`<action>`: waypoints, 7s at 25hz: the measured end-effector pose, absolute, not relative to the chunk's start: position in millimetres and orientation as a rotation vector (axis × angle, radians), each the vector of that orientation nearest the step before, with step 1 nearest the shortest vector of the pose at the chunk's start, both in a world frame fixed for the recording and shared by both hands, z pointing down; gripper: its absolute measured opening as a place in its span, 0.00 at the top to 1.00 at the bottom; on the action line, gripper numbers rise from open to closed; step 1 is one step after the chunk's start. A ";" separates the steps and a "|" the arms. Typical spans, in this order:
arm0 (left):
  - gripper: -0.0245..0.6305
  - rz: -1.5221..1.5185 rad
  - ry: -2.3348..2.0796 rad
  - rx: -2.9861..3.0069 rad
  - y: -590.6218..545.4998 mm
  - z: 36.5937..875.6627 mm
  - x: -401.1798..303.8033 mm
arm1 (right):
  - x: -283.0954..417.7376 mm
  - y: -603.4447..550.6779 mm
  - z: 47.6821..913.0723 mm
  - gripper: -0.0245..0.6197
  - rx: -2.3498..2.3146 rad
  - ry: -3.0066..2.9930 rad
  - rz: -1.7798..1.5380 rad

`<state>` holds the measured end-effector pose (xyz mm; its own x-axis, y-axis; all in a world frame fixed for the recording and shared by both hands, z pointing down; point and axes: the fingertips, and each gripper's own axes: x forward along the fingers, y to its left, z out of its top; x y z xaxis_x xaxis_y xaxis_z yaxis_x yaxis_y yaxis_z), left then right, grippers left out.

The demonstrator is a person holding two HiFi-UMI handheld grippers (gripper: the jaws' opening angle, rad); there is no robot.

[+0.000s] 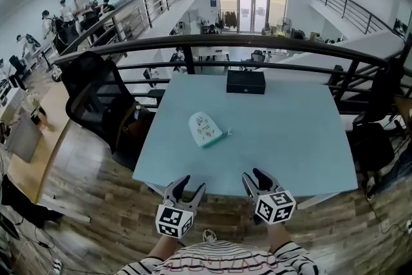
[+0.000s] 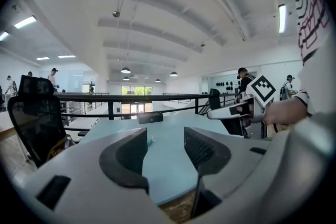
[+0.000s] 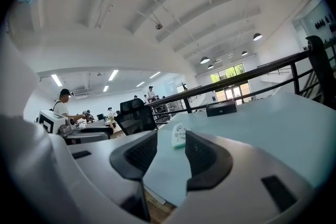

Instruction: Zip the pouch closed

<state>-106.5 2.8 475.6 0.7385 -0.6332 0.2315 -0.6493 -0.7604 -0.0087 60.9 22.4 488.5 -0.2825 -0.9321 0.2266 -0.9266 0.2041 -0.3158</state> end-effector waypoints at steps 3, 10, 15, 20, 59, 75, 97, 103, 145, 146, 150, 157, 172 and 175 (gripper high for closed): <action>0.66 0.352 -1.010 2.881 -19.3 477.7 -111.1 | 56.8 2.9 491.5 0.71 -1.905 2.400 -0.624; 0.66 0.369 -0.925 2.895 -53.2 485.6 -122.8 | 48.1 -25.5 500.8 0.71 -1.968 2.352 -0.648; 0.66 0.363 -0.915 2.850 -65.2 499.9 -127.2 | 48.0 -39.4 512.3 0.71 -2.002 2.383 -0.676; 0.66 0.386 -0.961 2.811 -79.6 512.1 -133.9 | 52.4 -64.5 526.9 0.71 -1.987 2.430 -0.713; 0.66 0.536 -1.389 2.521 -171.5 563.1 -105.7 | 116.4 -292.8 661.3 0.73 -1.827 3.527 -0.073; 0.66 0.607 -1.440 2.436 -162.0 575.4 -115.8 | 92.3 -293.9 702.5 0.77 -1.138 3.950 1.476; 0.66 0.639 -1.324 2.529 -158.6 585.2 -99.9 | 38.3 -225.5 670.5 0.91 -1.108 3.675 -0.721; 0.66 0.697 -1.204 2.642 -158.6 588.8 -72.9 | 19.8 -205.2 650.7 0.91 -1.102 3.561 -0.873; 0.78 0.657 -0.682 2.899 -122.3 598.1 -1.8 | 3.9 -122.2 603.7 0.91 -0.606 3.450 -1.141; 0.79 0.646 -0.688 2.893 -122.9 597.6 -3.1 | 5.9 -124.3 604.7 0.91 -0.631 3.450 -1.140; 0.90 0.615 -0.757 2.860 -130.0 599.4 -11.5 | 11.3 -129.6 608.0 0.91 -0.696 3.444 -1.131; 0.90 0.615 -0.784 2.807 -137.6 604.9 -15.1 | 8.9 -131.3 611.0 0.91 -0.747 3.441 -1.115; 0.92 0.698 -0.761 2.748 -134.5 613.8 -10.5 | 30.6 -138.0 624.4 0.92 -1.159 3.472 -0.990; 0.92 0.705 -0.767 2.745 -135.1 614.3 -10.5 | 32.8 -139.4 624.4 0.92 -1.233 3.438 -0.973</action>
